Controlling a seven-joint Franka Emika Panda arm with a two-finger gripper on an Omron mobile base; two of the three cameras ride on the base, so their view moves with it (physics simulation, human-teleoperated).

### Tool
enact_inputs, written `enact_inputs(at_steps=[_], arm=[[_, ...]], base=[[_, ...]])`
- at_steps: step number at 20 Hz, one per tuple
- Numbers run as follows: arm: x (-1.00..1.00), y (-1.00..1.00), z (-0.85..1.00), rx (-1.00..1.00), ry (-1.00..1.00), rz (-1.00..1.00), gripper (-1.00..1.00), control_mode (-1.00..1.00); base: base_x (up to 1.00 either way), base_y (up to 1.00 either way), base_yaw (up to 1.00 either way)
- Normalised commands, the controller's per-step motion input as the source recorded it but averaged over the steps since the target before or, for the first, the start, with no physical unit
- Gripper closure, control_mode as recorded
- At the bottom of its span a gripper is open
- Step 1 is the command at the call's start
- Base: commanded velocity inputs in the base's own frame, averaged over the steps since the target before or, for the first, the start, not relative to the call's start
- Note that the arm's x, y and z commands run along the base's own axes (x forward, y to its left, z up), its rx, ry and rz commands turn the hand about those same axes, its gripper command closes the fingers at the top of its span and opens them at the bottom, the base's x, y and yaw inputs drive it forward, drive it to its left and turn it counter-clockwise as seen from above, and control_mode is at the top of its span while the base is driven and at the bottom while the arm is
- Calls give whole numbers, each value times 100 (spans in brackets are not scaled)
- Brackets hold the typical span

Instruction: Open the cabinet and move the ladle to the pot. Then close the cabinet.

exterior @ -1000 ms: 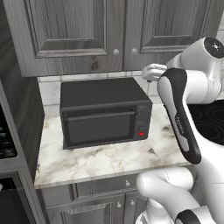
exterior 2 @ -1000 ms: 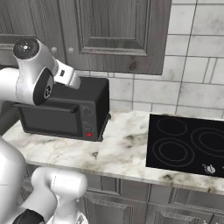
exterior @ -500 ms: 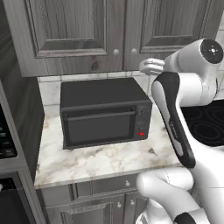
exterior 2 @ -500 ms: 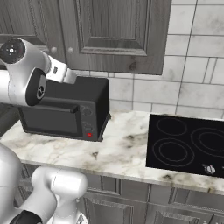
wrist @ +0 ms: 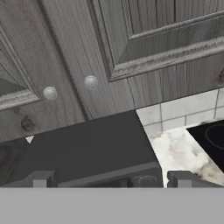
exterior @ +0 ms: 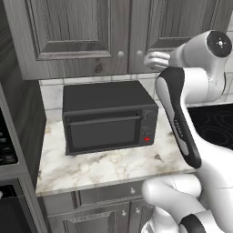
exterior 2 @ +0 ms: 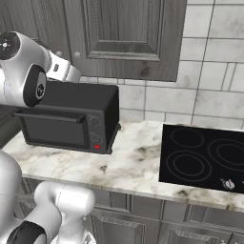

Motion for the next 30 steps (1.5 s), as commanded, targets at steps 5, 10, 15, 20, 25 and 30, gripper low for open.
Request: enact_inputs(at_steps=[5, 10, 15, 20, 25, 30], arm=[[8, 0, 7, 3, -11, -3, -100, -100], [12, 0, 15, 7, -1, -3, -100, -100], [17, 11, 21, 3, 2, -4, -100, -100], [26, 10, 10, 1, 3, -3, -100, -100], [33, 1, 0, 3, 4, 0, -100, -100], [34, 0, 0, 5, 1, 0, -100, -100]], base=[[0, 0, 0], [0, 0, 0], [0, 0, 0], [0, 0, 0], [0, 0, 0], [0, 0, 0]])
